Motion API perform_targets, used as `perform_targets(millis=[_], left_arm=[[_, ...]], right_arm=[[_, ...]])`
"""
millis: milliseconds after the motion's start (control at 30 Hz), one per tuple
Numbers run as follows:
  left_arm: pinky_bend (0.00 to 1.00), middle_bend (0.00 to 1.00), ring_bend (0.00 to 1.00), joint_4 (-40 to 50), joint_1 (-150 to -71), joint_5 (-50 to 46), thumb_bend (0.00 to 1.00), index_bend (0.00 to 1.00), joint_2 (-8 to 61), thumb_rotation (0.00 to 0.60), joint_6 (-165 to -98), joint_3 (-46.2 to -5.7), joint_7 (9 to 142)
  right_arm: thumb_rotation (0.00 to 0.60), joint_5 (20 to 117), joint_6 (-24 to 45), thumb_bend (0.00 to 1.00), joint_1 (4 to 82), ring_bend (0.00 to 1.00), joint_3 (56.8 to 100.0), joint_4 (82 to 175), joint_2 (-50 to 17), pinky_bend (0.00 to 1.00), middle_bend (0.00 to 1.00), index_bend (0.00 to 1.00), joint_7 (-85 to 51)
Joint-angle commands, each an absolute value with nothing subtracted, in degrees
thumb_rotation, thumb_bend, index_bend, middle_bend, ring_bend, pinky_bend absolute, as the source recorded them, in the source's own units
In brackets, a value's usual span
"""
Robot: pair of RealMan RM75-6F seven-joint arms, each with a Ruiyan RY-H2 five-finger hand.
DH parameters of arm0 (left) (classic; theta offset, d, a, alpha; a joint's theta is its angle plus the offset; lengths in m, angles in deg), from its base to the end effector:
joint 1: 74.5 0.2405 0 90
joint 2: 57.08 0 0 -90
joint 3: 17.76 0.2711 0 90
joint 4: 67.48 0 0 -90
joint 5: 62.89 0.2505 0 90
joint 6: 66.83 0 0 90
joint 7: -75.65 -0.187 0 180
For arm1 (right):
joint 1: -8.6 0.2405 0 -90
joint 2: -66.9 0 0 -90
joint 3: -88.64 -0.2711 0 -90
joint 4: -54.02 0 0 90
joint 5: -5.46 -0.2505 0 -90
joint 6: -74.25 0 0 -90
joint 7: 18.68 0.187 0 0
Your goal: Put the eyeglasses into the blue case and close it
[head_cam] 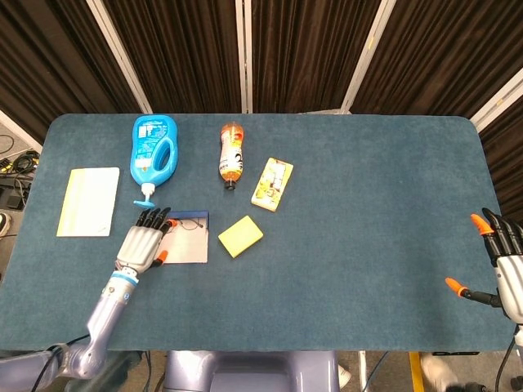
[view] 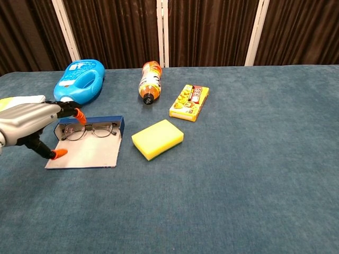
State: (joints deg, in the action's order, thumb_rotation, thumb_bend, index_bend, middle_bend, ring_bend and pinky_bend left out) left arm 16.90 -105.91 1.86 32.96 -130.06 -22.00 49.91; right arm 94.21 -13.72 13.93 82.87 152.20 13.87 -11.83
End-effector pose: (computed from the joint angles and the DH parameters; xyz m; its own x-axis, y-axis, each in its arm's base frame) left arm -0.2286 0.3443 -0.0738 0.5103 0.2661 0.8177 0.8567 -0.2398 -0.4566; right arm -0.3108 -0.2415 0.1962 0.3641 0.0989 0.9261 -0.9240 -0.0865 0.3725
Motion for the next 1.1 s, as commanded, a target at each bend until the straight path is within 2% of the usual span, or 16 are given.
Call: perform_targets(millis=[33, 367, 600, 1100], left_arm=[[0.0, 0.0, 0.0, 19.15, -104.72, 3.09, 0.18, 0.21, 31.56, 0.6, -130.56, -20.73, 51.08], [0.0, 0.0, 0.0, 18.62, -104.77, 1.89, 0.18, 0.24, 34.28, 0.6, -129.46, -21.65, 51.86], [0.0, 0.0, 0.0, 15.73, -105.95, -0.17, 0.19, 0.24, 36.63, 0.6, -128.37, -23.34, 50.49], [0.0, 0.0, 0.0, 9.91, -106.46, -0.09, 0.21, 0.24, 39.51, 0.6, -127.3, -23.71, 51.53]], right_arm=[[0.6, 94.36, -13.85, 0.0, 13.87, 0.0, 82.91, 152.27, 13.91, 0.0, 0.0, 0.0, -11.73], [0.6, 94.41, -13.98, 0.0, 13.81, 0.0, 82.9, 152.31, 14.11, 0.0, 0.0, 0.0, -11.26], [0.6, 93.95, -13.58, 0.0, 13.96, 0.0, 82.78, 151.96, 14.05, 0.0, 0.0, 0.0, -11.09], [0.6, 93.72, -13.42, 0.0, 13.99, 0.0, 82.78, 151.79, 13.85, 0.0, 0.0, 0.0, -11.51]])
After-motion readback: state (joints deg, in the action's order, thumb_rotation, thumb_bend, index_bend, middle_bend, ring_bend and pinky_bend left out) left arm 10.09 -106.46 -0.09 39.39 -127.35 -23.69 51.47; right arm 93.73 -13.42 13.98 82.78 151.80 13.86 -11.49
